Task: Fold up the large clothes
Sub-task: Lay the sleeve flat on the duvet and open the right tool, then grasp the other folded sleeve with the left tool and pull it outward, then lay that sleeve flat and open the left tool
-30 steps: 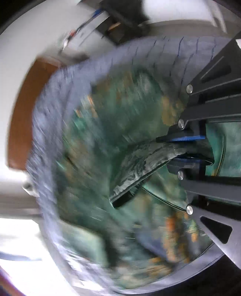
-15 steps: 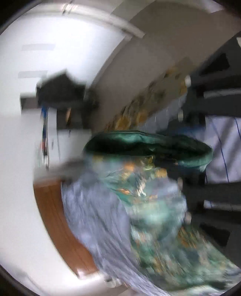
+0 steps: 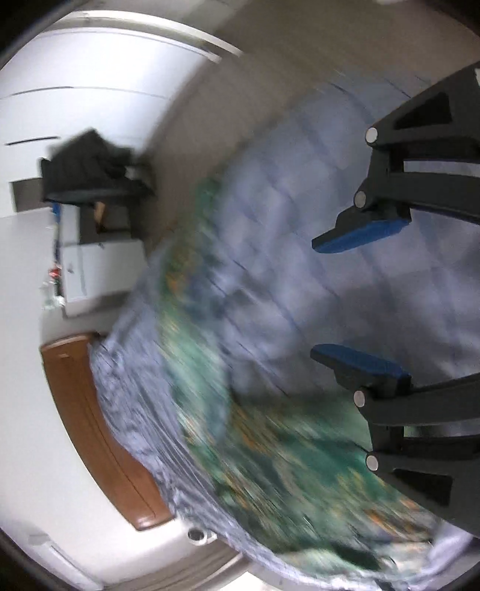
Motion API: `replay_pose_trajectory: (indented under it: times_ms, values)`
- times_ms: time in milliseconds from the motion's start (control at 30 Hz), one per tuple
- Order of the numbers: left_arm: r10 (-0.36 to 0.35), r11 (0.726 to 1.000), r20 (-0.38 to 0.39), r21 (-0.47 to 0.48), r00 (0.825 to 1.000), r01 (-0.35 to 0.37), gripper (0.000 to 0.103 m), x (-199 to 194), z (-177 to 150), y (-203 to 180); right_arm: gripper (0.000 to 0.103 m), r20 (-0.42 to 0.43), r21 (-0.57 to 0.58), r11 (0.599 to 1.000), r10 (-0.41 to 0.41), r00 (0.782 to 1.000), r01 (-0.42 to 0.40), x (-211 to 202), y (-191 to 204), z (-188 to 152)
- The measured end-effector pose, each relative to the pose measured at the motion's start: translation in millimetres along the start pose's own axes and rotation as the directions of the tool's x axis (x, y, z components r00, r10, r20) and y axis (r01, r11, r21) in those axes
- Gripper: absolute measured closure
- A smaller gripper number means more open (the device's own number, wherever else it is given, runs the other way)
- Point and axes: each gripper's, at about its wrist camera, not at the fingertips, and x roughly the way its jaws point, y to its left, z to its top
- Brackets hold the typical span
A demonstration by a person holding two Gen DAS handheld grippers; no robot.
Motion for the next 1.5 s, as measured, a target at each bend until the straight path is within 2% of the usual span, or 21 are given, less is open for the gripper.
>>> replay_pose_trajectory:
  times_ms: [67, 133, 167, 200, 267, 333, 433, 533, 600, 733, 767, 867, 933, 1033, 1100, 1133, 1200, 1233, 1300, 1433, 1500]
  values:
    - [-0.031, 0.999, -0.042, -0.037, 0.999, 0.03, 0.0, 27, 3, 10, 0.051, -0.019, -0.001, 0.999, 0.034, 0.999, -0.034, -7, 18, -22]
    - [-0.061, 0.994, -0.045, -0.09, 0.997, 0.056, 0.005, 40, 5, 21, 0.051, -0.025, -0.027, 0.998, 0.056, 0.998, -0.057, -17, 39, -40]
    - [-0.09, 0.989, -0.037, -0.125, 0.995, 0.085, 0.023, 42, 5, 28, 0.051, -0.025, -0.045, 0.997, 0.066, 0.997, -0.067, -23, 49, -48]
    - [-0.123, 0.98, -0.029, -0.159, 0.992, 0.117, 0.055, 40, 5, 35, 0.051, -0.026, -0.066, 0.995, 0.077, 0.997, -0.079, -27, 58, -53]
    - [-0.193, 0.957, -0.002, -0.222, 0.981, 0.187, 0.092, 30, 4, 46, 0.051, -0.022, -0.129, 0.987, 0.091, 0.996, -0.094, -35, 78, -60]
    - [-0.173, 0.948, 0.049, -0.262, 0.984, 0.179, 0.092, 11, 3, 59, 0.051, -0.004, -0.179, 0.979, 0.1, 0.995, -0.1, -45, 90, -60]
    - [-0.132, 0.912, 0.134, -0.372, 0.982, 0.173, 0.092, -26, -9, 97, 0.051, 0.028, -0.236, 0.967, 0.11, 0.994, -0.101, -54, 106, -57]
    - [-0.051, 0.854, 0.193, -0.5, 0.98, 0.143, 0.092, -66, -32, 150, 0.051, 0.043, -0.27, 0.956, 0.135, 0.99, -0.118, -59, 118, -52]
    - [0.021, 0.821, 0.189, -0.563, 0.982, 0.091, 0.087, -84, -49, 183, 0.051, 0.047, -0.284, 0.949, 0.154, 0.987, -0.134, -62, 124, -52]
    - [0.197, 0.711, 0.105, -0.7, 0.975, -0.068, 0.073, -109, -94, 246, 0.051, 0.044, -0.29, 0.944, 0.177, 0.983, -0.157, -64, 129, -53]
    - [0.244, 0.659, 0.068, -0.743, 0.967, -0.114, 0.073, -116, -112, 262, 0.051, 0.044, -0.288, 0.944, 0.18, 0.983, -0.16, -66, 129, -55]
    - [0.306, 0.571, 0.001, -0.8, 0.952, -0.183, 0.071, -126, -149, 280, 0.051, 0.05, -0.286, 0.945, 0.182, 0.982, -0.161, -66, 130, -55]
    - [0.306, 0.533, -0.032, -0.823, 0.952, -0.199, 0.069, -126, -173, 277, 0.051, 0.054, -0.282, 0.946, 0.181, 0.982, -0.159, -67, 128, -54]
    - [0.249, 0.545, -0.038, -0.821, 0.968, -0.172, 0.061, -116, -188, 250, 0.051, 0.058, -0.282, 0.948, 0.169, 0.984, -0.146, -67, 125, -50]
    - [0.174, 0.57, -0.014, -0.814, 0.985, -0.112, 0.039, -104, -189, 223, 0.051, 0.06, -0.287, 0.948, 0.159, 0.985, -0.136, -64, 121, -45]
    - [0.11, 0.587, 0.013, -0.808, 0.994, -0.055, 0.032, -95, -188, 203, 0.05, 0.057, -0.287, 0.948, 0.157, 0.986, -0.135, -61, 118, -43]
    - [-0.007, 0.606, 0.066, -0.793, 0.998, 0.056, 0.015, -75, -181, 178, 0.038, 0.035, -0.281, 0.949, 0.156, 0.987, -0.14, -51, 110, -36]
    - [-0.084, 0.616, 0.103, -0.777, 0.991, 0.132, 0.014, -64, -176, 158, 0.032, 0.016, -0.274, 0.951, 0.156, 0.988, -0.146, -44, 104, -32]
    - [-0.18, 0.631, 0.129, -0.745, 0.975, 0.215, 0.013, -47, -161, 128, 0.031, -0.034, -0.255, 0.952, 0.164, 0.986, -0.167, -29, 92, -24]
    - [-0.254, 0.701, 0.082, -0.671, 0.964, 0.242, 0.012, -14, -130, 81, 0.031, -0.167, -0.258, 0.938, 0.194, 0.967, -0.233, 12, 76, -13]
    - [-0.251, 0.723, 0.052, -0.655, 0.967, 0.222, 0.008, -2, -121, 71, 0.031, -0.213, -0.261, 0.926, 0.222, 0.952, -0.274, 32, 74, -9]
